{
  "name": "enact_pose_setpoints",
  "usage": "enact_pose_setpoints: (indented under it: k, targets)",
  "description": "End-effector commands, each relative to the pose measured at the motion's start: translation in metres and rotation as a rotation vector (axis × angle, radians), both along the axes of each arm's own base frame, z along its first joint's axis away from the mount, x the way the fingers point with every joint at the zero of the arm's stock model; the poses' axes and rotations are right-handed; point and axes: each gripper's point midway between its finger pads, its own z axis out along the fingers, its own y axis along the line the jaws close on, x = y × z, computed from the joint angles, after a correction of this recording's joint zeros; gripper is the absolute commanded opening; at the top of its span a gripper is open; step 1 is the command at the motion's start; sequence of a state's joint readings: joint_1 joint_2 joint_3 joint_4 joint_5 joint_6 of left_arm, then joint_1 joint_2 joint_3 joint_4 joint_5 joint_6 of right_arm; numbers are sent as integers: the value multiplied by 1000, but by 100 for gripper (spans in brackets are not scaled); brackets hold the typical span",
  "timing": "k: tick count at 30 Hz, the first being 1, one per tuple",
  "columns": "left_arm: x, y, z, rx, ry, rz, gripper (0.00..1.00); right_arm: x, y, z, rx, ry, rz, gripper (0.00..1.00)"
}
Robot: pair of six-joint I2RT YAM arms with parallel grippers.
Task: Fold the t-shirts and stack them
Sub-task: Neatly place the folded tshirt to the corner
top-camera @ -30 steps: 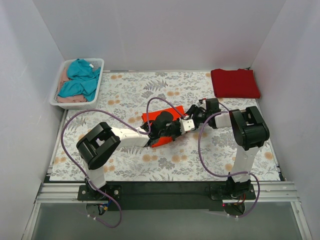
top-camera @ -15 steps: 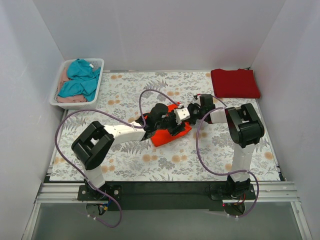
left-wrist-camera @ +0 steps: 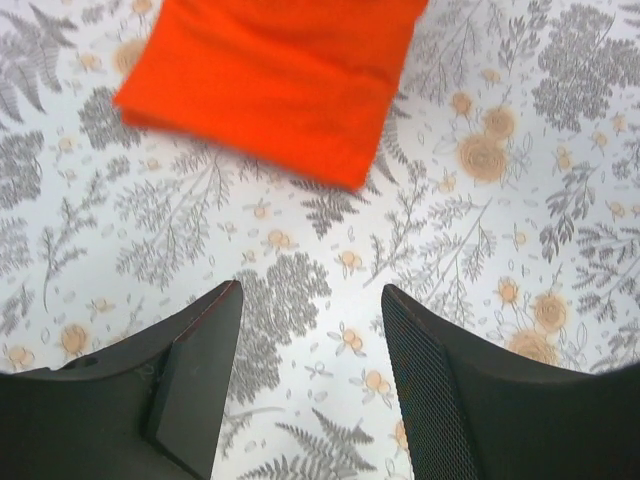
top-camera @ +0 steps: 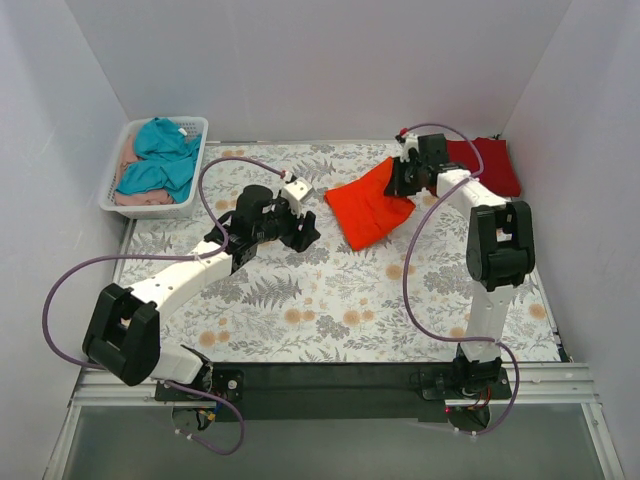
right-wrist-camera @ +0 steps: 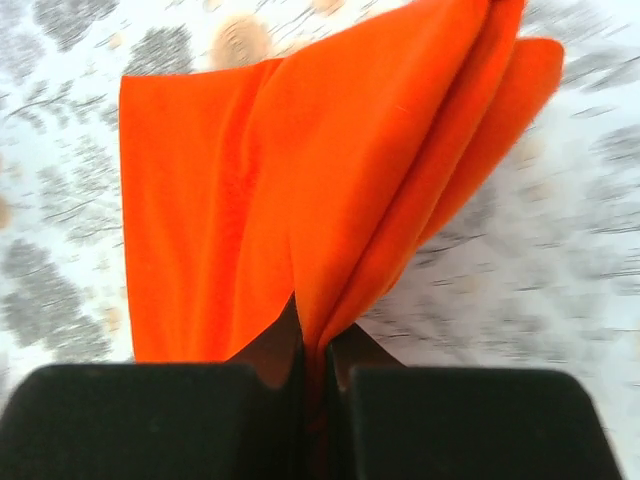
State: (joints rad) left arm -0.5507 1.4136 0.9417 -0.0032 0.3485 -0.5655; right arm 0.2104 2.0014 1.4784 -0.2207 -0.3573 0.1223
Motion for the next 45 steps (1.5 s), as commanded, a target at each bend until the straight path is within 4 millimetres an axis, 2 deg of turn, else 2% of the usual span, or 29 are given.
enact_pose_setpoints:
  k: [1, 2, 5, 10, 14, 18, 32, 38, 39, 45]
  targets:
    - [-17, 16, -7, 25, 60, 39, 57, 42, -53, 29, -190, -159, 2, 1]
    - [-18, 18, -8, 28, 63, 47, 57, 46, -59, 28, -207, -162, 2, 1]
    - [-20, 20, -10, 35, 84, 59, 58, 69, -83, 49, -262, -231, -24, 1]
    - [-23, 22, -15, 36, 103, 72, 67, 93, -110, 79, -322, -316, -47, 1]
    - [-24, 24, -19, 38, 112, 79, 81, 105, -123, 102, -355, -375, -64, 1]
    - [-24, 24, -19, 40, 109, 78, 84, 116, -130, 128, -368, -440, -75, 1]
    - [-26, 22, -19, 40, 110, 57, 85, 120, -141, 176, -362, -528, -102, 1]
    - [-26, 19, -19, 34, 115, 49, 85, 119, -140, 183, -361, -542, -92, 1]
    - [-25, 19, -19, 35, 116, 49, 85, 120, -159, 182, -369, -534, -121, 1]
    - [-26, 20, -21, 40, 124, 51, 85, 123, -170, 175, -351, -516, -127, 1]
